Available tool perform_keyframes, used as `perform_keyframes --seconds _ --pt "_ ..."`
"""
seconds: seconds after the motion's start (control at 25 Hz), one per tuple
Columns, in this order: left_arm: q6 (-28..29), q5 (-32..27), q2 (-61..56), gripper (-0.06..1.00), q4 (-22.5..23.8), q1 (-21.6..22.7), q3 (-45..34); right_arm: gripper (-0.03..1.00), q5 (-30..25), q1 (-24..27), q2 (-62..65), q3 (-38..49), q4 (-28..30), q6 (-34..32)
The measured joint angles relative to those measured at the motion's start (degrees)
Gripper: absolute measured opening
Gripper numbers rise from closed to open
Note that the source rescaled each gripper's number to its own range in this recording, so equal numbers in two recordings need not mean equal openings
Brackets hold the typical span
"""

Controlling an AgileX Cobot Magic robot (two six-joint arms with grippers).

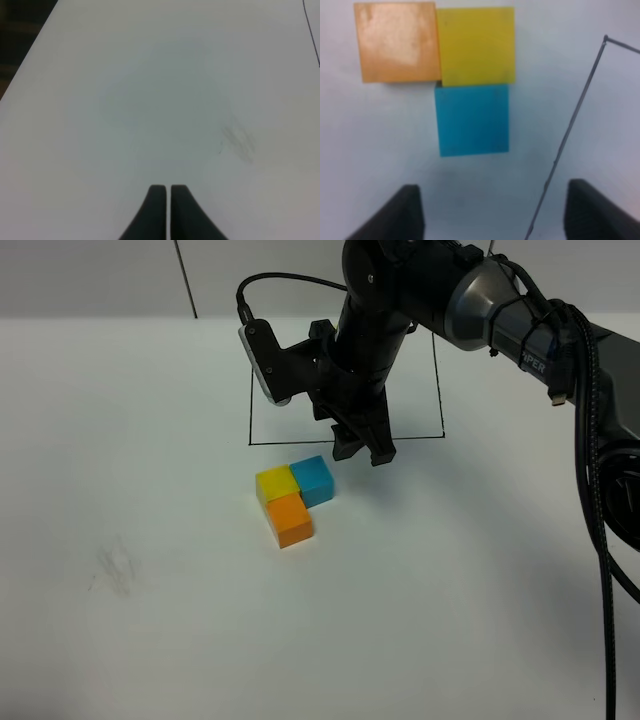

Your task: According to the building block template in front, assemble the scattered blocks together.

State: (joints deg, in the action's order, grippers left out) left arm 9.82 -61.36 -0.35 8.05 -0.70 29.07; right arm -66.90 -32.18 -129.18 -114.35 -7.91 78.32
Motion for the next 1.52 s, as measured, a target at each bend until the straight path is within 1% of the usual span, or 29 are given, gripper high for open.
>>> perform_keyframes --seconds 0.04,0.08,0.12,0.2,0.28,0.44,0.52,0.6,0.72,0.84,0.92,1.0,1.08,1.12,1.2,1.36,1.52 --pt "0.0 0.0 0.0 0.0 0.0 0.0 0.0 0.41 -0.4 0.0 0.0 0.0 0.6 -1.2" --pt "0.0 0.0 0.0 0.0 0.0 0.0 0.0 0.25 -0.7 0.0 0.1 0.0 1.0 -2.2" --pt "0.0 0.0 0.0 0.0 0.0 0.0 0.0 0.15 -0.9 0.0 0.1 0.0 1.2 -3.3" --pt "0.0 0.0 0.0 0.0 0.0 0.0 0.0 0.06 -0.8 0.0 0.1 0.0 2.1 -5.5" --pt "0.0 0.0 0.0 0.0 0.0 0.0 0.0 0.02 -0.3 0.0 0.1 0.0 3.2 -9.1" --pt "0.0 0.0 0.0 0.0 0.0 0.0 0.0 0.0 0.7 0.0 0.1 0.0 7.9 -22.4" --pt "0.0 0.0 0.0 0.0 0.0 0.0 0.0 0.0 0.6 0.1 0.1 0.0 11.4 -31.2" --pt "0.0 0.0 0.0 0.0 0.0 0.0 0.0 0.0 0.1 0.6 0.1 0.0 13.6 -40.0" --pt "0.1 0.0 0.0 0.0 0.0 0.0 0.0 0.0 -1.7 1.9 0.1 0.0 14.7 -54.4" --pt "0.1 0.0 0.0 0.0 0.0 0.0 0.0 0.0 -2.6 2.3 0.1 0.0 16.3 -70.7" --pt "0.1 0.0 0.0 0.0 0.0 0.0 0.0 0.0 -2.7 2.3 0.1 0.0 19.1 -76.4" --pt "0.1 0.0 0.0 0.0 0.0 0.0 0.0 0.0 -2.7 2.7 0.1 0.0 22.2 -79.4" --pt "0.1 0.0 0.0 0.0 0.0 0.0 0.0 0.0 -2.7 3.3 0.2 0.0 25.8 -81.1" --pt "0.1 0.0 0.0 0.0 0.0 0.0 0.0 0.0 -2.7 3.8 0.3 0.0 26.7 -81.6" --pt "0.1 0.0 0.0 0.0 0.0 0.0 0.0 0.0 -2.7 5.1 1.4 0.0 27.5 -82.1" --pt "0.1 0.0 0.0 0.0 0.0 0.0 0.0 0.0 -2.8 9.0 4.8 0.0 26.9 -82.4" --pt "0.1 0.0 0.0 0.0 0.0 0.0 0.0 0.0 -2.6 12.8 8.8 3.4 27.0 -82.4"
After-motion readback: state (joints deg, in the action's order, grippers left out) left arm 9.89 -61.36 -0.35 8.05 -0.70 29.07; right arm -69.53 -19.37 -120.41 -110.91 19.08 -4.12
